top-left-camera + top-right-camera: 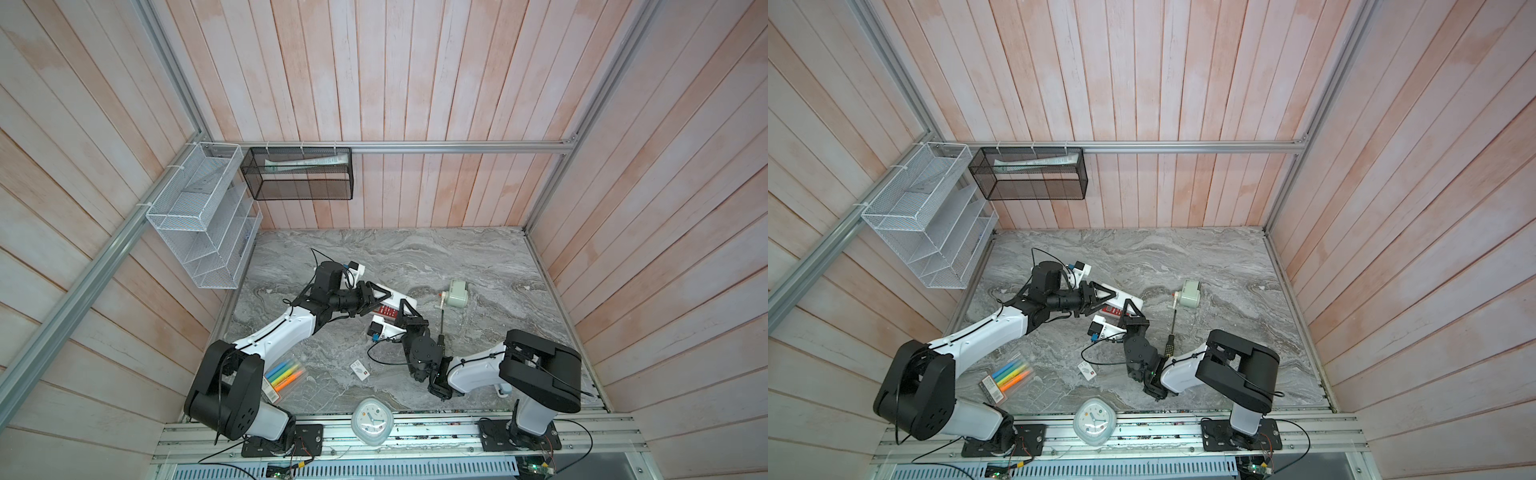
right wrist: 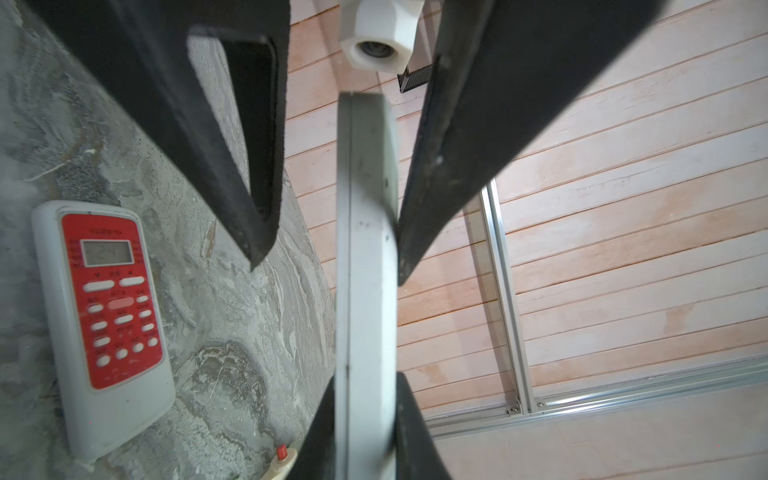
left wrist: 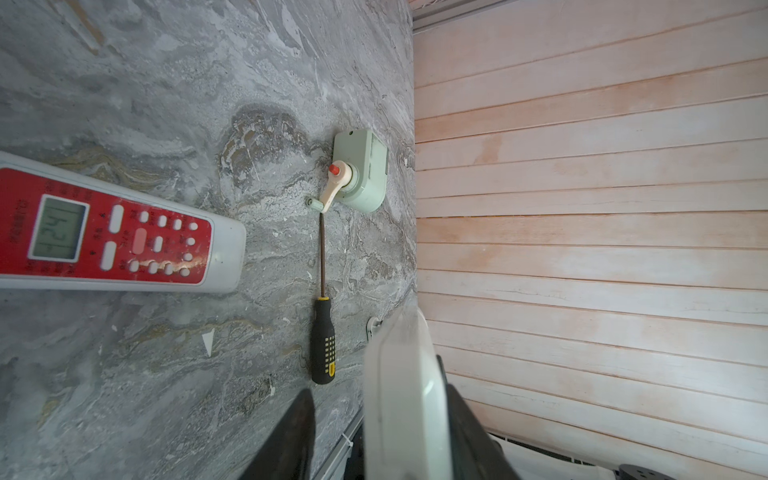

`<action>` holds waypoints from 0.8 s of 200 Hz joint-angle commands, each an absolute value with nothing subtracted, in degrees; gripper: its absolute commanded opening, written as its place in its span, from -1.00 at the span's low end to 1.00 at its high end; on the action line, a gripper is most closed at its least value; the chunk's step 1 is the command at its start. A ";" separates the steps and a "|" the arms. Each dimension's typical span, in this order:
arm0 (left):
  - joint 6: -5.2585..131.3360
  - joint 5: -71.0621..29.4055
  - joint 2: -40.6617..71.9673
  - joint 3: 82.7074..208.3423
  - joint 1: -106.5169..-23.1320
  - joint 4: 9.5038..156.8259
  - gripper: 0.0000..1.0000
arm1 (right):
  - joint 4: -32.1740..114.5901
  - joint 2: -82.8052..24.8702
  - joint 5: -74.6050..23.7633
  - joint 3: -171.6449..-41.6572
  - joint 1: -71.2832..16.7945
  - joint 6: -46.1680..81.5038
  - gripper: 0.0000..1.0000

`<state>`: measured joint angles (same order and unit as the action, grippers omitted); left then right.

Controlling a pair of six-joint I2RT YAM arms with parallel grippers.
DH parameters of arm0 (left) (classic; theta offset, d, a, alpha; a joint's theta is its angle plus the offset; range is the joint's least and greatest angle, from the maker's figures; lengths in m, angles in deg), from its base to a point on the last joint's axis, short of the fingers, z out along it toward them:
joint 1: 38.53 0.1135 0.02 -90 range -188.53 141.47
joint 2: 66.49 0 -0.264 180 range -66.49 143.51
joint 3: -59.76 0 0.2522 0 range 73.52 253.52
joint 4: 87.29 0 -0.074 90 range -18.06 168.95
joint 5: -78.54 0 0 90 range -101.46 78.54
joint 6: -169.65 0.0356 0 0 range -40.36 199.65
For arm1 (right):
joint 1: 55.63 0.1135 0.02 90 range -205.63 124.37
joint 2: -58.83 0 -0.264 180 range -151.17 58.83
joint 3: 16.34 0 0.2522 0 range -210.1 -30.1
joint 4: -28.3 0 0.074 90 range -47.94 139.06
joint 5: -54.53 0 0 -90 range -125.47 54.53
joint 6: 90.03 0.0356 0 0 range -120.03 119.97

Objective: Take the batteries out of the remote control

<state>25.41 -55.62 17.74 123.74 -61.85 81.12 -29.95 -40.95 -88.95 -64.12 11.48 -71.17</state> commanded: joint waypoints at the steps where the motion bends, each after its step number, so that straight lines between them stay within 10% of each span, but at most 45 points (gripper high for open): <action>1: 25.18 -56.87 18.52 122.51 -61.98 84.12 -0.06 | -33.92 -41.78 -88.92 -65.67 11.87 -71.79 -0.81; 160: 19.90 -59.14 17.82 118.83 -61.91 95.13 -0.62 | -38.78 -42.42 -88.58 -65.09 11.96 -73.59 -0.69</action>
<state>18.46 -59.44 17.98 120.57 -61.85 92.73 -34.21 -42.20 -88.75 -64.16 11.64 -73.72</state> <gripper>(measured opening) 0.213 0.180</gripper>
